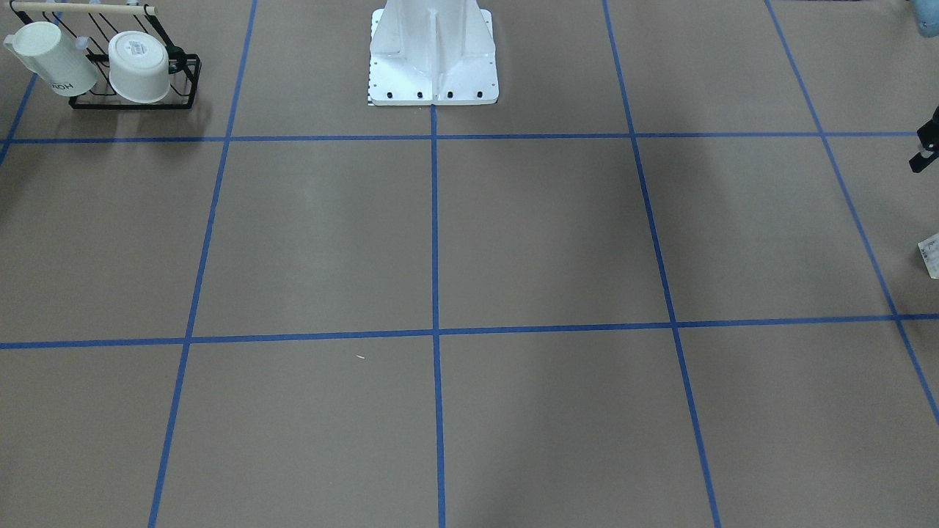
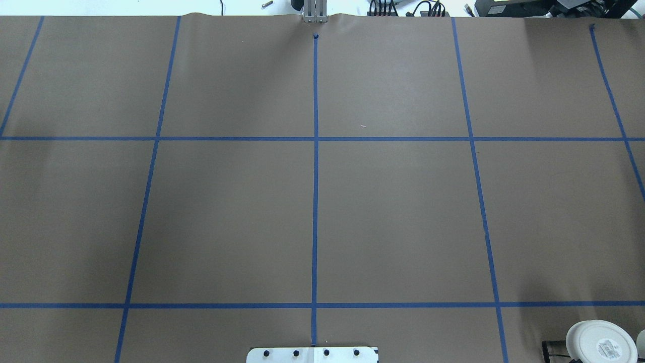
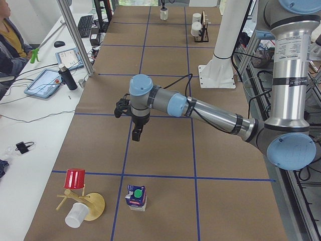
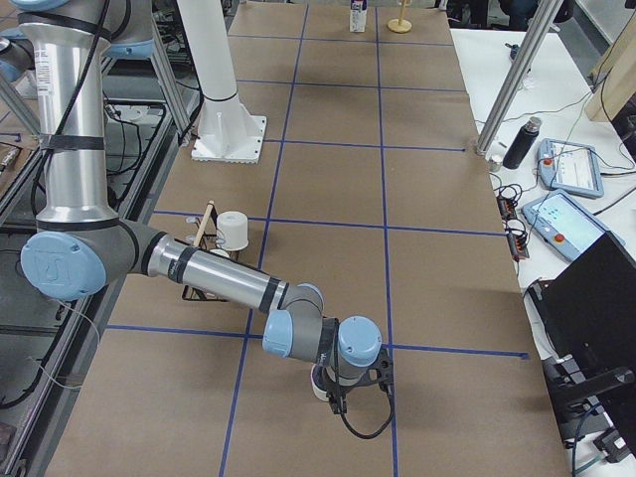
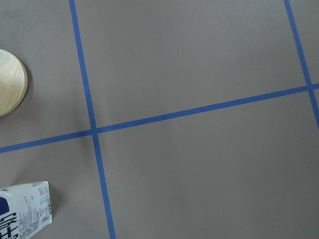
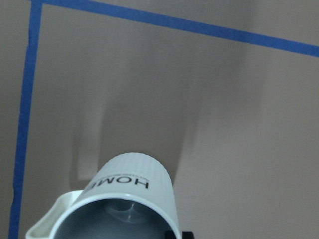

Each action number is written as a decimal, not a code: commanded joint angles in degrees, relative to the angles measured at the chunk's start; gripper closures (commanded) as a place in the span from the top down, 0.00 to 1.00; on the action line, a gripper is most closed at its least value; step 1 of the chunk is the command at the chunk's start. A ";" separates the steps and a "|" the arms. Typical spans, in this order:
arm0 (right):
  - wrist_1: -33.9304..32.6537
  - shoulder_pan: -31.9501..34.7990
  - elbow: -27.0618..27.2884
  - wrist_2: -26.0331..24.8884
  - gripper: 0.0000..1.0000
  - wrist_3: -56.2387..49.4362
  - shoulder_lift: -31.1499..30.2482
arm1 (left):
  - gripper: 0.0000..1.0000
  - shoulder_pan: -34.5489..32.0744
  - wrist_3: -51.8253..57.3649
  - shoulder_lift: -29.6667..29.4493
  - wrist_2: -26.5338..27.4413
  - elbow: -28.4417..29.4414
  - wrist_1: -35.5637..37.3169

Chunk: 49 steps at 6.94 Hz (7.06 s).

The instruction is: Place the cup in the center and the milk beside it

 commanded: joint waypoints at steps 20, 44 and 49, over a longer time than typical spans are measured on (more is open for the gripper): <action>-9.09 -54.24 13.56 -7.44 0.09 51.96 46.29 | 0.98 -0.96 13.53 -0.70 5.99 8.17 -1.26; -9.18 -45.57 29.51 -4.30 1.00 52.49 32.29 | 0.98 -12.04 18.83 -4.92 -0.06 35.26 -10.13; -17.65 -21.96 44.99 6.27 1.00 35.89 13.29 | 0.88 -12.04 18.30 -5.01 -2.00 38.17 -13.03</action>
